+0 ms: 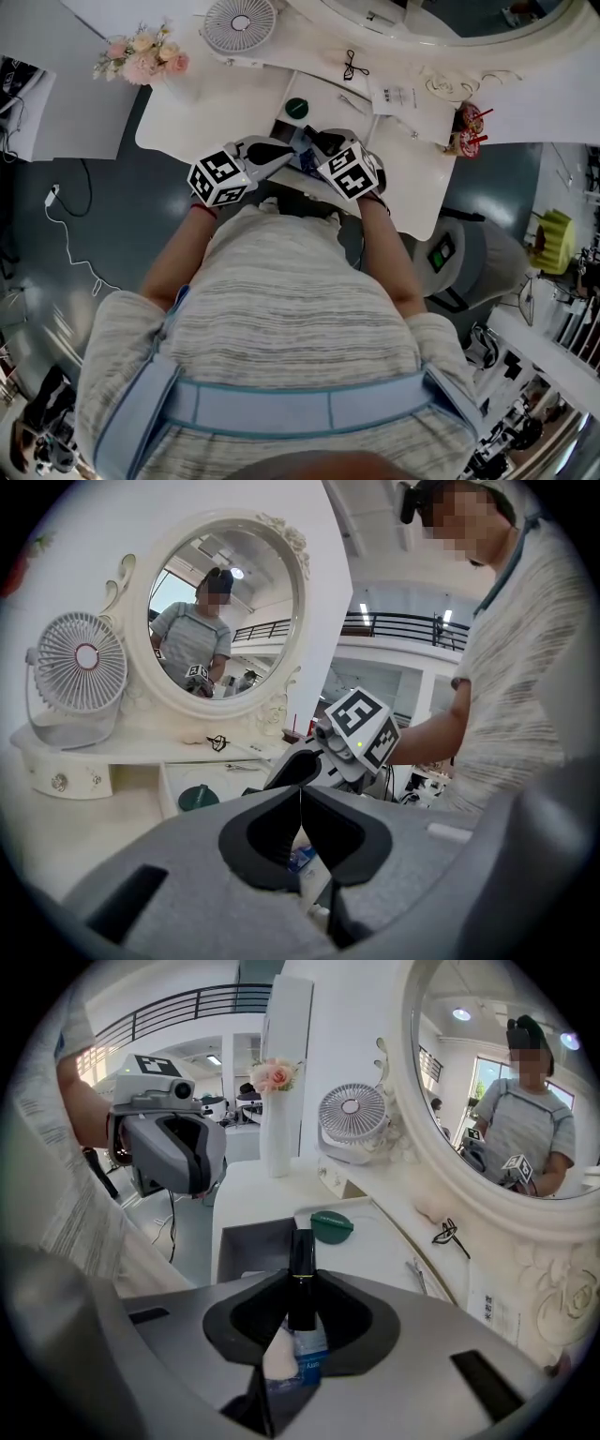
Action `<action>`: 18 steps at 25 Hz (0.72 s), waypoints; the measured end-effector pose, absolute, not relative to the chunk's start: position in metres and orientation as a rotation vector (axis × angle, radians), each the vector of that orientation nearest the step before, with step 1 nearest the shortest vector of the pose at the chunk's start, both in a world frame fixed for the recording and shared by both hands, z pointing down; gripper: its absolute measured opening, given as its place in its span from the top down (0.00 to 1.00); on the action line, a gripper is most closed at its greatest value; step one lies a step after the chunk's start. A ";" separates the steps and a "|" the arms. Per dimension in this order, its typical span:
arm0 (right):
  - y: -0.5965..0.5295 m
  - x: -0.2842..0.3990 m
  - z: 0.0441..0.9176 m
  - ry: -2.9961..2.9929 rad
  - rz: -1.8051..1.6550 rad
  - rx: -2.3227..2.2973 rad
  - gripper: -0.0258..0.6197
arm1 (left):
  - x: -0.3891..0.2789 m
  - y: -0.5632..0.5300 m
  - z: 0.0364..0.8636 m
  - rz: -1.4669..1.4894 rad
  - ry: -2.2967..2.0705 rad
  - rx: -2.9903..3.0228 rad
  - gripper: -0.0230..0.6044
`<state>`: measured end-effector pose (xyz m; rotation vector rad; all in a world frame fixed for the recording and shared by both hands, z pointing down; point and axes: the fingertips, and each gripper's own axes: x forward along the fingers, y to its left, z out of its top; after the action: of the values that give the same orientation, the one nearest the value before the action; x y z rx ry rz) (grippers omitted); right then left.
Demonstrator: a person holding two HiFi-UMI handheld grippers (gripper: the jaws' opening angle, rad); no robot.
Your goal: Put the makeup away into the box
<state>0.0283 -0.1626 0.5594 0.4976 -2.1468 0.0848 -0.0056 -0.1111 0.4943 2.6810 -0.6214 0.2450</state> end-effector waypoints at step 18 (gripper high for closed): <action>-0.142 0.017 0.579 -2.135 0.123 0.427 0.82 | -0.007 -0.110 0.495 0.249 -0.619 2.682 0.94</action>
<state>0.0171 -0.1423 0.5795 0.4274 -2.1354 0.1234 -0.0074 -0.1099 0.4950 2.6825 -0.6191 0.2495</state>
